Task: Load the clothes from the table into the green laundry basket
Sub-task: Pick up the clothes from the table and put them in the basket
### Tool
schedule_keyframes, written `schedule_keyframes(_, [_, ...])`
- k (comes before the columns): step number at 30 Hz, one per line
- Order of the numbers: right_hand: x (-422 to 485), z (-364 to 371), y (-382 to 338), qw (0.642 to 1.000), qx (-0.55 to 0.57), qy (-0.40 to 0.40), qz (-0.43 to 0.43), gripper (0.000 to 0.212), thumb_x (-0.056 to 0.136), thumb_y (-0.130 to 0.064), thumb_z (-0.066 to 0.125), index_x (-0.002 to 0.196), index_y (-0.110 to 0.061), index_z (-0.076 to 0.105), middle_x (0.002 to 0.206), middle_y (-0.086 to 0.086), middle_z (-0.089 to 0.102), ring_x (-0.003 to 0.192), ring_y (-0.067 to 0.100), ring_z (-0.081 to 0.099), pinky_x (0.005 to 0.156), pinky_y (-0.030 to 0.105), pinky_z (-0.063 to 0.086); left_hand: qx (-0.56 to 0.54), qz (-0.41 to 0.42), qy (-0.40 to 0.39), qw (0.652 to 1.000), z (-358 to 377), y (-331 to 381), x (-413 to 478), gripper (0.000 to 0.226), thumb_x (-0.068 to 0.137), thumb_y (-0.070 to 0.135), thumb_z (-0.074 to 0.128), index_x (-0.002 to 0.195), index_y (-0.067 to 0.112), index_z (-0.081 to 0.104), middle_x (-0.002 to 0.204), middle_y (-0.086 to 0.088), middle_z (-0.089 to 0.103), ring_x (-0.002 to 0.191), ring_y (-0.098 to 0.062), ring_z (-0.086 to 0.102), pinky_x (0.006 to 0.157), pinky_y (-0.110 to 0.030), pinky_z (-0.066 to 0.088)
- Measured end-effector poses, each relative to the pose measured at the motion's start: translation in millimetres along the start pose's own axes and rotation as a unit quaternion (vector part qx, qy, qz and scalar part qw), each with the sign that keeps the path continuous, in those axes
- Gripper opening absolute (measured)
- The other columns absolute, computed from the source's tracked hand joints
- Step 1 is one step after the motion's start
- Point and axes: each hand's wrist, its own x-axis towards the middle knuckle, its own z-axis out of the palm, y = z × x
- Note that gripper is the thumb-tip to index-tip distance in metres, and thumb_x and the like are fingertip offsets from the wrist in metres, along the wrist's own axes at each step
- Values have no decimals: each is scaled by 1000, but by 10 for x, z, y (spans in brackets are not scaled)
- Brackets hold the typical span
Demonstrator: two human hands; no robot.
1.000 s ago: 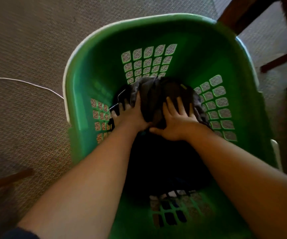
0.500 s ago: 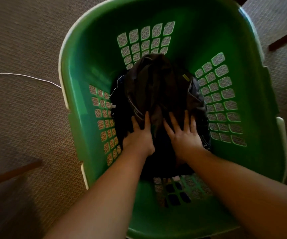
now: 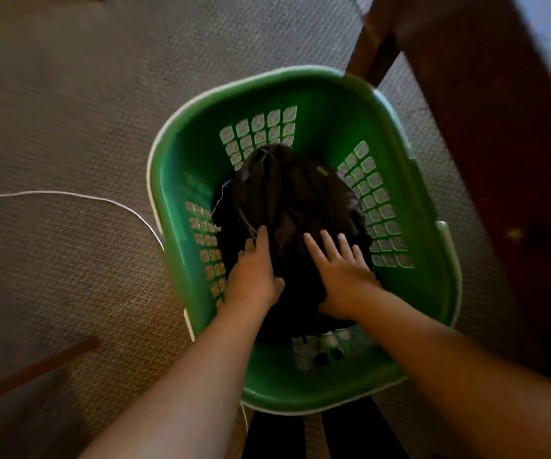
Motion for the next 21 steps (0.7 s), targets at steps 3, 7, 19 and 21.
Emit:
schedule_keyframes(3, [-516, -245, -60, 989, 127, 73, -9, 108, 92, -47, 65, 159, -23, -16, 169, 3, -9, 156, 28, -8, 126, 49, 6, -28, 50, 49, 997, -245, 114, -488, 104, 93, 19, 70, 165, 33, -4, 167, -9, 32, 128, -35, 59, 89, -39, 54])
schedule_keyframes(7, [-1222, -441, -229, 973, 177, 144, 18, 93, 97, -43, 58, 161, -20, -6, 170, 0, 0, 156, 20, -2, 127, 44, 12, -28, 118, 18, 992, -568, 174, -1064, 101, 97, 24, 67, 165, 36, -7, 172, -5, 23, 130, -29, 59, 95, -37, 53])
schedule_keyframes(19, [-2996, -396, -972, 923, 289, 252, 37, 87, 99, -44, 55, 162, -22, -1, 170, -1, 5, 156, 18, 1, 127, 42, 12, -68, 237, 20, 969, -1085, 363, -2653, 79, 102, 20, 55, 167, 27, 10, 165, -7, 39, 146, -24, 44, 117, -34, 39])
schedule_keyframes(21, [-3171, -422, -1049, 913, 303, 272, 31, 85, 99, -44, 55, 162, -24, 1, 169, -3, 7, 156, 15, 2, 127, 40, 12, -78, 252, 29, 964, -1137, 409, -2828, 78, 103, 19, 56, 167, 26, 12, 168, -5, 34, 149, -21, 40, 121, -37, 37])
